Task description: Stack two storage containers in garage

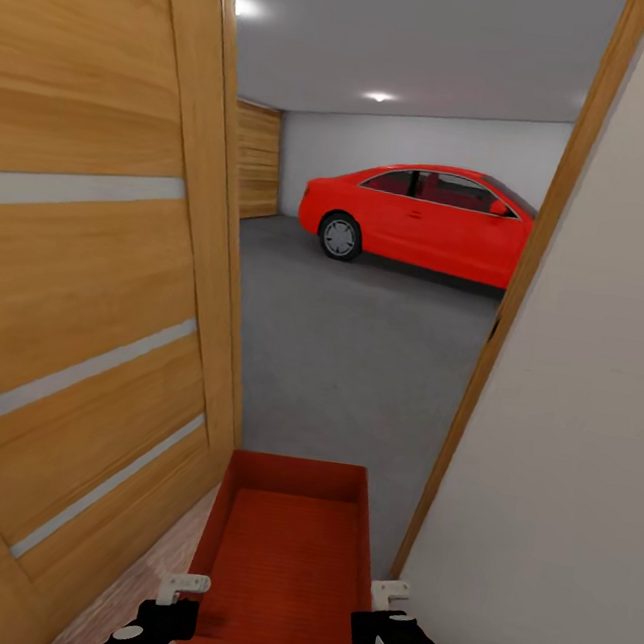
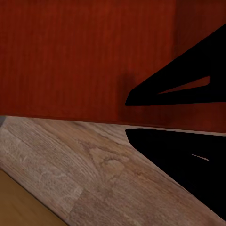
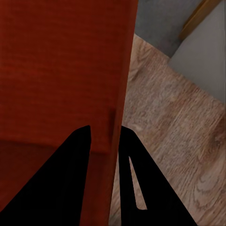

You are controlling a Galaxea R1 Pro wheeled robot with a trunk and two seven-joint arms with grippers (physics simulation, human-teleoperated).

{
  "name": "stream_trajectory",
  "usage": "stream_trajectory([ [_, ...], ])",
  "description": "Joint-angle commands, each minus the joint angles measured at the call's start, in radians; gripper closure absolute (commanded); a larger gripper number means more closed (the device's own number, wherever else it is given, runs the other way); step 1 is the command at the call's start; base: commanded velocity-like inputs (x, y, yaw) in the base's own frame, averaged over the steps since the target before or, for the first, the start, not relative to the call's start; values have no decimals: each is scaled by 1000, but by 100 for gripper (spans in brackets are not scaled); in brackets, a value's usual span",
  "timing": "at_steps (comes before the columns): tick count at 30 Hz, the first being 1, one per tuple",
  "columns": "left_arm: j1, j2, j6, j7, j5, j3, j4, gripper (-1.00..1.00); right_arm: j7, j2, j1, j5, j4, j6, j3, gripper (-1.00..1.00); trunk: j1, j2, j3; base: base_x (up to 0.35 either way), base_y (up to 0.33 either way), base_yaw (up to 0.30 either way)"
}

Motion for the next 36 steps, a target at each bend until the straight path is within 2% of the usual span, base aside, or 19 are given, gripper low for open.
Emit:
stream_trajectory([
  [1,-1,1,-4,8,6,-18,-1,100,-9,-4,0,18,1,9,44,100,0,0,-1,4,32,-35],
  [28,-1,1,-4,8,6,-18,-1,100,-9,-5,0,18,1,9,43,100,0,0,-1,4,111,-95],
  [36,-1,1,-4,8,6,-18,-1,100,-9,-5,0,18,1,9,43,100,0,0,-1,51,138,-166],
])
